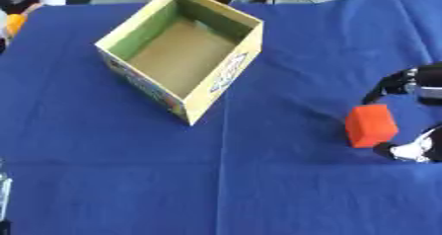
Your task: Pick up objects on the table and place them in the box.
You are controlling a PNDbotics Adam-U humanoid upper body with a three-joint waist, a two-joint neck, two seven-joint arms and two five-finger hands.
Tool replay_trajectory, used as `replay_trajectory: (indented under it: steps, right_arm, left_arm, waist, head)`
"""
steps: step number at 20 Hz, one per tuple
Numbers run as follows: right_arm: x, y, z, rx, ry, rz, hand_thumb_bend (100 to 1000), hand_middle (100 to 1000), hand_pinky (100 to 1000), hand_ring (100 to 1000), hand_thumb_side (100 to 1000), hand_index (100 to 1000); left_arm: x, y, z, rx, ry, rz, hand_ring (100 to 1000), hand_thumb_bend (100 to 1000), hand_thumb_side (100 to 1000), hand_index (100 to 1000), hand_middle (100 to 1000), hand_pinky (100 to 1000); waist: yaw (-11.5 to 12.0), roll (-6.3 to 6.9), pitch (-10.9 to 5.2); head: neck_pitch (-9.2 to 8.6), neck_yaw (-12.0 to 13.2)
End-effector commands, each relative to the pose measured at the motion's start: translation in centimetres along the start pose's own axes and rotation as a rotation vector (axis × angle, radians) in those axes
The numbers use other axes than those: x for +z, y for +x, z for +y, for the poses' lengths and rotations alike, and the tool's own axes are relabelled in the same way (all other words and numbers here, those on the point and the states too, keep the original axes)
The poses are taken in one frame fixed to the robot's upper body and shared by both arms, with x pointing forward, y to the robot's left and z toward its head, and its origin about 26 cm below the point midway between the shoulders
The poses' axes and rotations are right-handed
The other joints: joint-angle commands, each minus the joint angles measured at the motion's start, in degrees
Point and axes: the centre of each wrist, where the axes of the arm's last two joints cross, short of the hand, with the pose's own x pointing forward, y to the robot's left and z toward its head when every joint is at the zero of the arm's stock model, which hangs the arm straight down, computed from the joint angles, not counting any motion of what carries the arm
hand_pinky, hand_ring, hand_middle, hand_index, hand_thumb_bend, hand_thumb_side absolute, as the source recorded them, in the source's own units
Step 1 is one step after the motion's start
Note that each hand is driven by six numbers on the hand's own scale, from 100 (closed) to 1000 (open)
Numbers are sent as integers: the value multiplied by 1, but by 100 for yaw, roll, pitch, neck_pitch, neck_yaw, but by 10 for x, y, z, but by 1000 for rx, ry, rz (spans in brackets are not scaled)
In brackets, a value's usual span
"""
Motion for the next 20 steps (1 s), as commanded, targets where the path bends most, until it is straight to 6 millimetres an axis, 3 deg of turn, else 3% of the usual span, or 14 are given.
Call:
replay_trajectory:
  steps: [1, 13, 20]
  right_arm:
    - [2, -2, -5, 14, -3, 21, 359, 810, 845, 890, 565, 894]
    - [-15, -18, 4, -4, 8, 71, 350, 804, 842, 889, 553, 888]
    - [2, -6, -12, 26, -122, 52, 374, 796, 843, 887, 592, 885]
  left_arm:
    - [-4, 6, -1, 10, -9, -27, 650, 100, 957, 728, 588, 458]
    - [-3, 6, -2, 15, -12, -24, 649, 100, 958, 726, 585, 457]
    - [-4, 6, -2, 13, -26, -24, 649, 100, 957, 722, 583, 457]
  waist:
    - [18, -9, -85]
    - [60, 0, -28]
    - [51, 18, -13]
  head:
    - [-75, -26]
    - [-110, -65]
    - [-104, -62]
